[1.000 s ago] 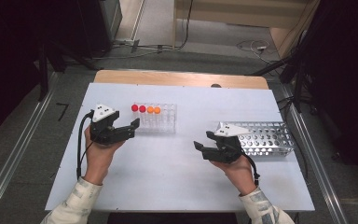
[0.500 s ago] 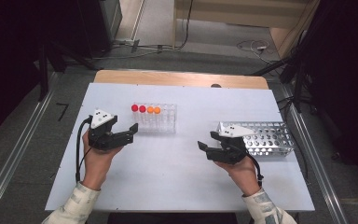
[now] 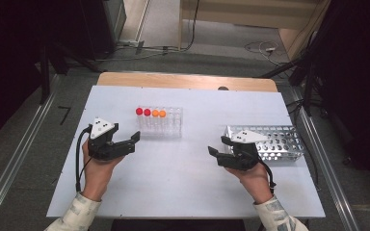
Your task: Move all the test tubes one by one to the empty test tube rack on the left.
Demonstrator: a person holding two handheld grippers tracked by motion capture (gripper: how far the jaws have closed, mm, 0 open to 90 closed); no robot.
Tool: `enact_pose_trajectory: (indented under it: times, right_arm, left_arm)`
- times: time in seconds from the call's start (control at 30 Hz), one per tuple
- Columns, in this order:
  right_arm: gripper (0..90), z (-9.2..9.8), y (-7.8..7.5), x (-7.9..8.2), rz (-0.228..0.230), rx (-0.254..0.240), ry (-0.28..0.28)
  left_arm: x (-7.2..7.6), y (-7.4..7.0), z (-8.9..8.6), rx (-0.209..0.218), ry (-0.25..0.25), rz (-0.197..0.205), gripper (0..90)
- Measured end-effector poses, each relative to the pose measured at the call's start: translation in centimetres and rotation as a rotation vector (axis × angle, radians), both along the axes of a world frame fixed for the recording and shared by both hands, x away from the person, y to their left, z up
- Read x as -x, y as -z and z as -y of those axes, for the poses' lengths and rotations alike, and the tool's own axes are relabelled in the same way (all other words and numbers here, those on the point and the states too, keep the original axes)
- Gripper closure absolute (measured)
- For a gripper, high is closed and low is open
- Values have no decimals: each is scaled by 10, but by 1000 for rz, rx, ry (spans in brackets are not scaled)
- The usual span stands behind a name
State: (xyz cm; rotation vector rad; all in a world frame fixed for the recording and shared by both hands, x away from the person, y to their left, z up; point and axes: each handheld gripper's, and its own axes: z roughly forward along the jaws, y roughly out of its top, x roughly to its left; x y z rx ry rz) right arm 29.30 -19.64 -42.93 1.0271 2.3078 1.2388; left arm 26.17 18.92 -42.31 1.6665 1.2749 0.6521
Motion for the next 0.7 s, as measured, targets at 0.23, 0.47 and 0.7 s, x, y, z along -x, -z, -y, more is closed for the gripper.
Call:
enact_pose_trajectory:
  times: [0.23,0.47,0.7]
  right_arm:
    - [348,5,0,3,2,-1,6]
    - [343,9,0,5,3,-1,8]
    - [342,14,-1,7,6,-3,11]
  left_arm:
    - [6,2,-2,1,5,-3,188]
    - [10,4,-5,3,5,-7,182]
    - [13,6,-7,2,0,-9,182]
